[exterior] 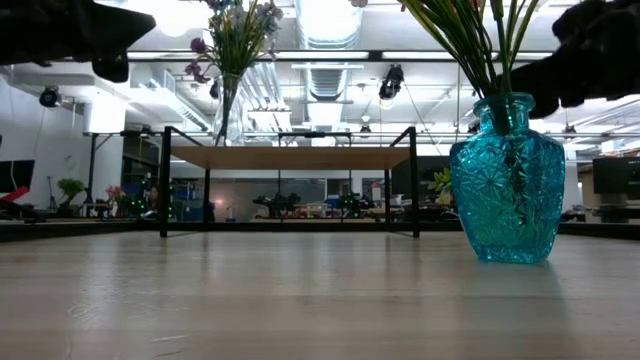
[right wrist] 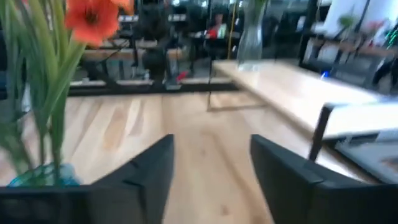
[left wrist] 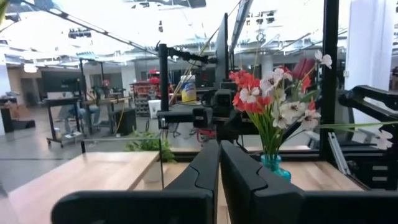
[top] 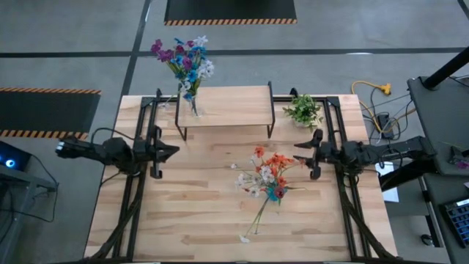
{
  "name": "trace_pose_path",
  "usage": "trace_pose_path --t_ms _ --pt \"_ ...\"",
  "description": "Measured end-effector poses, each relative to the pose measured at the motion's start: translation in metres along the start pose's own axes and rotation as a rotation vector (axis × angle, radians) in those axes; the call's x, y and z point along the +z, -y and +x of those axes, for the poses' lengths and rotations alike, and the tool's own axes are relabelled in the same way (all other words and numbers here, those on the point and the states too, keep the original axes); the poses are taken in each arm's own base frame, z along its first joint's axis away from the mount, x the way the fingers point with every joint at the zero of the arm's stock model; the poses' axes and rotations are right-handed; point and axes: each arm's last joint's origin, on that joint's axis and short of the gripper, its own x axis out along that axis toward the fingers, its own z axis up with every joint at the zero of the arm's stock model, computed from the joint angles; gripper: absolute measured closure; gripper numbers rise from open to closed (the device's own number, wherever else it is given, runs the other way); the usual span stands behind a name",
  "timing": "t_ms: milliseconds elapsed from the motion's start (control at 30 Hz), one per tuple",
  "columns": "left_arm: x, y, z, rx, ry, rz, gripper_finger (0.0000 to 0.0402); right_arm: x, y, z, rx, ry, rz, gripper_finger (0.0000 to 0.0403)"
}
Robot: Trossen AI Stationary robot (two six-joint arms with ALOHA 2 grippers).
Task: Pick and place flowers into a vace then onto a shelf
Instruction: Put the blue vase on the shelf
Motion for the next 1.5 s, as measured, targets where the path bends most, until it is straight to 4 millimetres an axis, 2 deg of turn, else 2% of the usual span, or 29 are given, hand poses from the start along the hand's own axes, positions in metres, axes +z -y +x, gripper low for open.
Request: trace_pose_path --t_ms 233,433,667,767,1067,1500 --pt "-0.004 -0.001 -0.006 0.0 -0.009 -0.031 0.0402 -0.006 -0.005 -0.001 0.186 -0.066 0.075 0.0101" --pt "-0.005 -0.002 -0.007 0.007 -0.021 -0.036 0.0402 -0.01 -0.01 -0.002 0.339 -0.131 0.151 0.0053" --pt "-0.005 -0.002 -0.007 0.008 -0.019 -0.037 0.0402 -0.018 -0.022 -0.001 0.431 -0.235 0.165 0.0057" --pt "-0.005 -0.002 -0.006 0.008 -0.021 -0.058 0.0401 -0.023 -0.027 0.003 0.401 -0.272 0.142 0.0065" --pt "-0.008 -0.001 -0.006 0.007 -0.043 -0.058 0.0402 -0.027 -0.043 0.02 0.395 -0.261 0.122 0.0074" --pt "-0.012 -0.001 -0.006 0.005 -0.082 -0.069 0.0402 -0.04 -0.055 0.043 0.395 -0.256 0.116 0.0074"
